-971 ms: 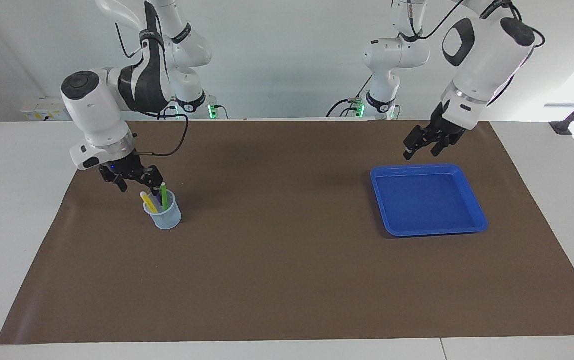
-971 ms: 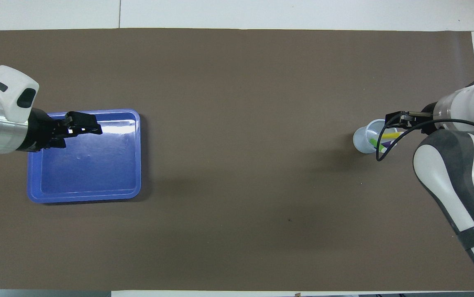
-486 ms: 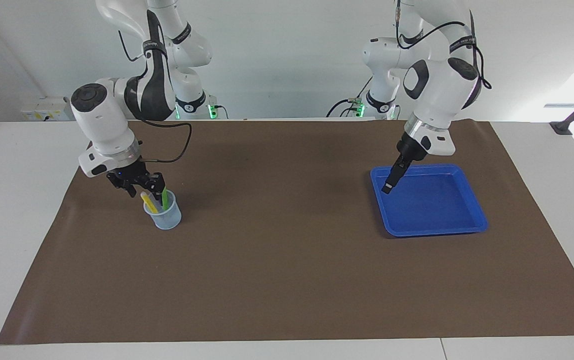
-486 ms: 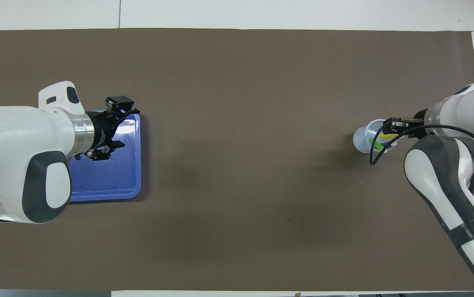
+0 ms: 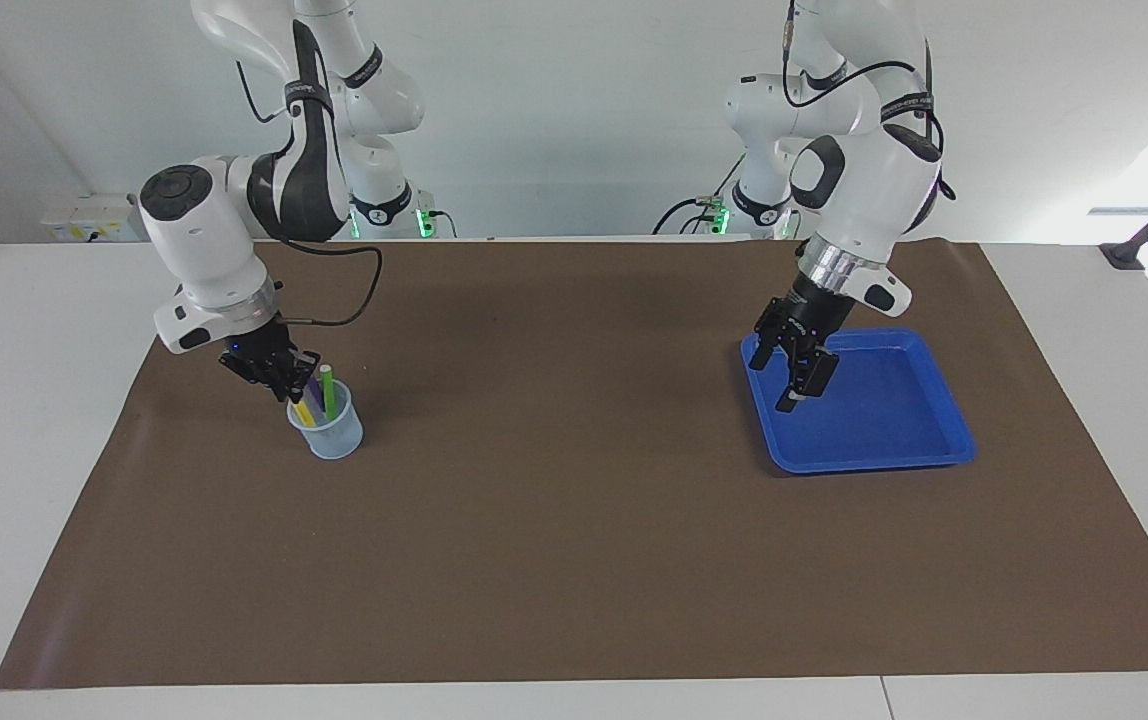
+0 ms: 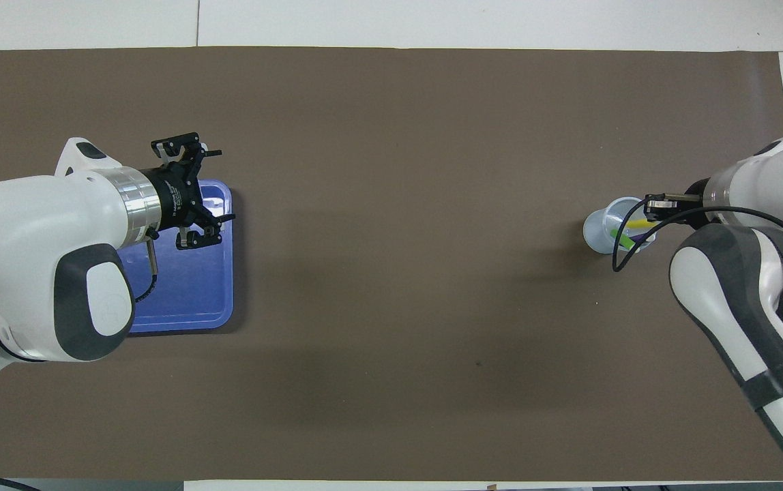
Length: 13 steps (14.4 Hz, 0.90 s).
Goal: Right arm passes pens to left for tray arrangement
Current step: 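Carry the yellow pen toward the left gripper while the left gripper approaches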
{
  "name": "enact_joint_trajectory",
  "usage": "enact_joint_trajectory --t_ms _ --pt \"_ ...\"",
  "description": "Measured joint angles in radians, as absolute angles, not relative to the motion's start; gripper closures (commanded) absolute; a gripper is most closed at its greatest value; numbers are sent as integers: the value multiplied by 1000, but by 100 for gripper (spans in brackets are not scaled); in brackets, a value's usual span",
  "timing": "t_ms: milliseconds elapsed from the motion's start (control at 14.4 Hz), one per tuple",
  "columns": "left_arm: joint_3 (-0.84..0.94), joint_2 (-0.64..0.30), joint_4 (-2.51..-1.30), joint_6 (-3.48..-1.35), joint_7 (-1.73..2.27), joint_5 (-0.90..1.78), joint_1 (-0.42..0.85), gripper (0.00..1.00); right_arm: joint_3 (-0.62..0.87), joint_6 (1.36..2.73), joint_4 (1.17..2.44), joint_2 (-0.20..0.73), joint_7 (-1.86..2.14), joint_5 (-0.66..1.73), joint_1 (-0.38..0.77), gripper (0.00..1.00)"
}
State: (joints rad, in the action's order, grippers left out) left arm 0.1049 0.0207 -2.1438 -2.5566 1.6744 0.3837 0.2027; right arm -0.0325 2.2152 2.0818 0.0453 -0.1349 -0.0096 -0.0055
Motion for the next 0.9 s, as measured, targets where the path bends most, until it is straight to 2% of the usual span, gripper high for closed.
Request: enact_joint_trajectory --t_ms 277,555,763,902 --pt "102 16 -2142 -2566 1725 389 202 0 -32 2173 2019 19 -135 -10 -5 100" --pt "106 16 -2103 -2568 1751 391 205 0 -28 1974 1872 -26 -135 5 -5 100" --pt "112 16 -2059 -2551 1784 392 206 0 -24 1825 1760 -35 -141 146 -3 100" --pt "118 16 -2040 -2543 1789 392 211 0 -22 1799 1732 -35 -195 256 -3 100"
